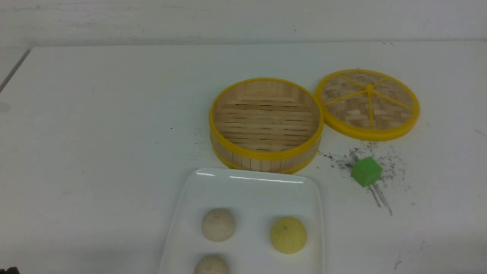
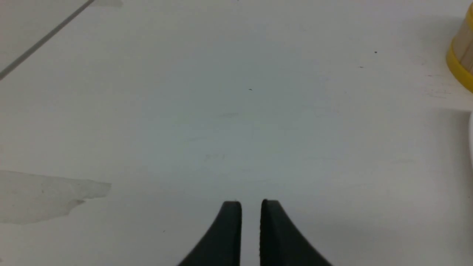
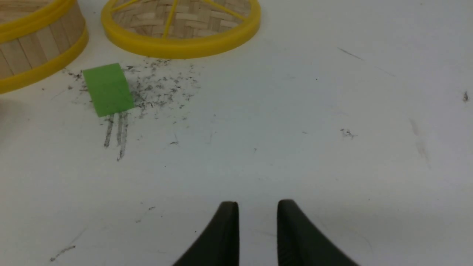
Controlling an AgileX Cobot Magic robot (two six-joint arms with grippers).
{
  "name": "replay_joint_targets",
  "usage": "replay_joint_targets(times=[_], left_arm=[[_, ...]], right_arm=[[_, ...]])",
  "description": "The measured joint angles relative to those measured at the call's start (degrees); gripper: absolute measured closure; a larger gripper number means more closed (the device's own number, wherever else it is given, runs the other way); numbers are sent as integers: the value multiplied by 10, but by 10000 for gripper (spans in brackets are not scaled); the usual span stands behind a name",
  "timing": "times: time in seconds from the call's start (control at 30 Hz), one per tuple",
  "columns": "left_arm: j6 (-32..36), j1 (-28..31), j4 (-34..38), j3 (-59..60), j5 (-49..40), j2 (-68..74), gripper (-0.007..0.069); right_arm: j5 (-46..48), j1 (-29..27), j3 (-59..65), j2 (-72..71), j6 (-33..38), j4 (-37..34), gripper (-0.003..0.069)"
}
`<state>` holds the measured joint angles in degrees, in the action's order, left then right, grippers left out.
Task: Put the steamed buns into the plate on the white tablecloth.
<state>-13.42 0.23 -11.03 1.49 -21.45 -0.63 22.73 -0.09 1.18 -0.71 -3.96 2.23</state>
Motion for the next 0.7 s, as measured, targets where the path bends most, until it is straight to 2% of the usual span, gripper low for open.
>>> replay_joint_targets(times=[0.7], left_arm=[[0, 0, 0, 0, 0, 0, 506]], right_arm=[[0, 0, 0, 0, 0, 0, 452]])
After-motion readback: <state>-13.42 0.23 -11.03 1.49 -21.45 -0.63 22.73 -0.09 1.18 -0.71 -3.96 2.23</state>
